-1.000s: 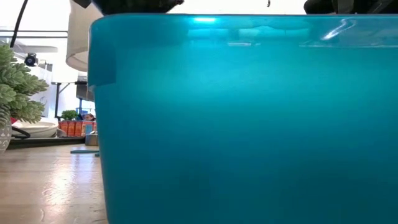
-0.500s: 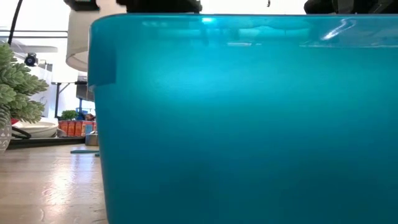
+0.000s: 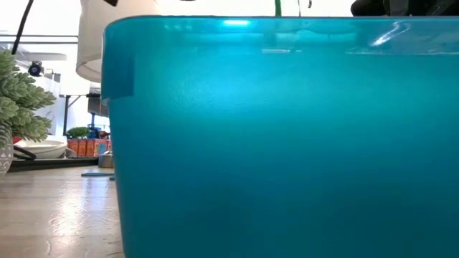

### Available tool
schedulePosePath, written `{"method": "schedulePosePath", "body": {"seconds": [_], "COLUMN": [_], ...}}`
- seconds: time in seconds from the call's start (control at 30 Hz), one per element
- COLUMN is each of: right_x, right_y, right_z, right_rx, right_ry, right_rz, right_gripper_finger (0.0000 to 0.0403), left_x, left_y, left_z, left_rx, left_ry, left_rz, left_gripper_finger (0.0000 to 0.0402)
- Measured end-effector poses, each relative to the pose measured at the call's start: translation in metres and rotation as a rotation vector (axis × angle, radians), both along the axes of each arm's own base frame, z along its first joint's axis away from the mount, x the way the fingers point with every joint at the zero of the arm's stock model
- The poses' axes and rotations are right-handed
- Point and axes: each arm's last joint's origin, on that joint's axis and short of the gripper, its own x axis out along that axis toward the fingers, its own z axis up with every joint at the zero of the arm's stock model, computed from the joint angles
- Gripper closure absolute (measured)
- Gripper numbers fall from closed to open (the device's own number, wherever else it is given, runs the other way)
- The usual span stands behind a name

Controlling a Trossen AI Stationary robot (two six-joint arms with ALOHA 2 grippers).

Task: Pick and place rubber bands into bin
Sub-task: Put the green rubber band into the blue bin, then put the black rubber band into the blue bin

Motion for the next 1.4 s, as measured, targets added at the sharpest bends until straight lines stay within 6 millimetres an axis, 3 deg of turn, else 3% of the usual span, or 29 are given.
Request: {"method": "schedulePosePath", "body": {"seconds": [0.17,0.4,0.97,1.4], "right_x": [-0.001,-0.002,-0.003,-0.003], "right_y": [-0.001,-0.002,-0.003,-0.003], "right_z": [-0.001,-0.004,-0.005,-0.005], "right_rx": [-0.004,0.006,-0.001,-0.001], "right_ry": [0.004,0.023,0.018,0.018], "right_rz": [0.0,-0.026,-0.043,-0.042], "right_gripper_finger": [0.0343,0.034,0.0342,0.0334], "left_x": [0.015,0.03,0.031,0.031], "left_y": [-0.009,-0.009,-0.004,-0.004], "left_z": [-0.008,-0.022,-0.025,-0.025], "left_rx": [-0.027,0.009,0.006,0.002], "left_ry": [0.033,0.179,0.247,0.258], "left_rz": [-0.1,-0.087,-0.065,-0.061], "left_gripper_finger": [0.0402,0.0402,0.04,0.0288]}}
